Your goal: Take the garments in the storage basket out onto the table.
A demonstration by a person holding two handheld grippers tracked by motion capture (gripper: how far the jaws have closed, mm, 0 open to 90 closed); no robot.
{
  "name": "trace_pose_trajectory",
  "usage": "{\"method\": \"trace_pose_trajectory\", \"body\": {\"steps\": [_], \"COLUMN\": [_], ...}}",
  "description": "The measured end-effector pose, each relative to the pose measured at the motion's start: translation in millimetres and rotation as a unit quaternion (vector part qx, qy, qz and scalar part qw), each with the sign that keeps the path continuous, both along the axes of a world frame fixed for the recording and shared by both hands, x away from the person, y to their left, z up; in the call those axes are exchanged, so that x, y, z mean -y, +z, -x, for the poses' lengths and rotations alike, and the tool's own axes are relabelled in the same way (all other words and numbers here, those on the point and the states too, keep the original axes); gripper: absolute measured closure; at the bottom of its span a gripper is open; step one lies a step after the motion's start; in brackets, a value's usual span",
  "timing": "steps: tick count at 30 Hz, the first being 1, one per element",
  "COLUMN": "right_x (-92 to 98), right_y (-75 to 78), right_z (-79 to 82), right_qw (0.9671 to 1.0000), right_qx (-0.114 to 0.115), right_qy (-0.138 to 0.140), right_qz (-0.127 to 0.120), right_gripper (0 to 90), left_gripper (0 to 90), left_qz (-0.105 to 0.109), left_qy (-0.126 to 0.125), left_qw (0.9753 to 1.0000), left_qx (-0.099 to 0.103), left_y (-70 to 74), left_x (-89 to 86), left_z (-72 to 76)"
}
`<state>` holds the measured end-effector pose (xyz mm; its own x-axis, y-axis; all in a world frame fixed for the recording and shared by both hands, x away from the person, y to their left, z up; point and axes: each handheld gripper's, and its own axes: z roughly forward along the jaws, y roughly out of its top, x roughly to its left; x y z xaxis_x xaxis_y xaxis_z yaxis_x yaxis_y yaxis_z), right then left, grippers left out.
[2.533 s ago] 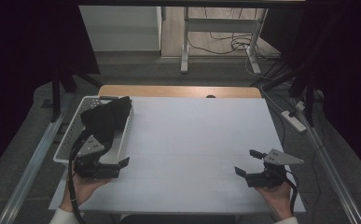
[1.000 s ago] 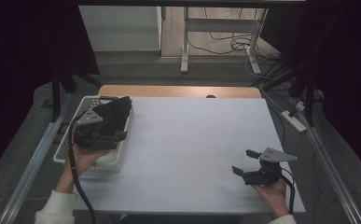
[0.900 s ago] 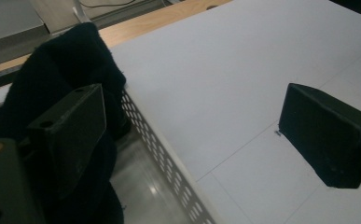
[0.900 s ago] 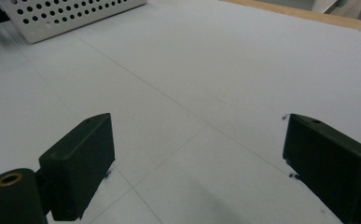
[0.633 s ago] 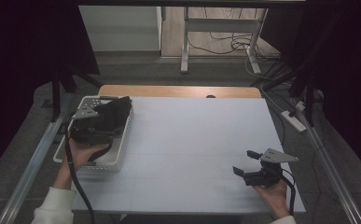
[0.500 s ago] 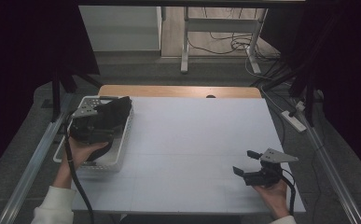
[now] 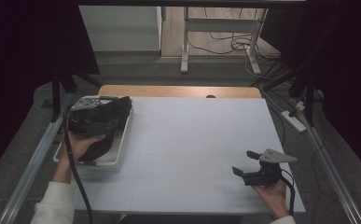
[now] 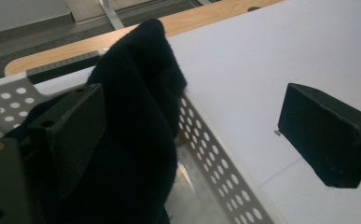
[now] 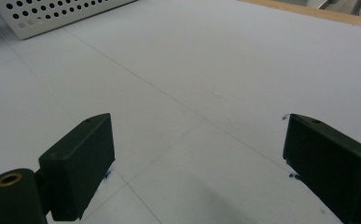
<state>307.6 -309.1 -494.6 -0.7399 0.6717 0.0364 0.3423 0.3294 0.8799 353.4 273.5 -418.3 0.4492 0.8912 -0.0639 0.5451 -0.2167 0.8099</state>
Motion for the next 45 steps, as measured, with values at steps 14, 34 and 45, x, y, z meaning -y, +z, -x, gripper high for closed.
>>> {"method": "trace_pose_trajectory", "body": {"steps": [14,34,45], "right_x": [-0.2,-0.6,-0.7], "right_y": [-1.5,-3.7,-4.0], "right_z": [-1.0,-1.2,-0.9], "right_qw": [1.0,0.9999,0.9999], "right_qx": [-0.005,-0.01,-0.01], "right_qy": [-0.003,-0.004,-0.005], "right_qz": [-0.004,0.003,0.004], "right_gripper": [8.5,8.6,8.6], "left_gripper": [8.7,8.2,5.5], "left_qz": [-0.005,-0.04,-0.061], "left_qy": [0.019,0.035,0.035], "left_qw": [0.9996,0.9976,0.9953], "left_qx": [-0.021,-0.044,-0.066], "left_y": [-8.1,-22.1,-30.8], "left_x": [-6.6,-14.8,-16.8], "left_z": [-31.7,-52.5,-57.8]}}
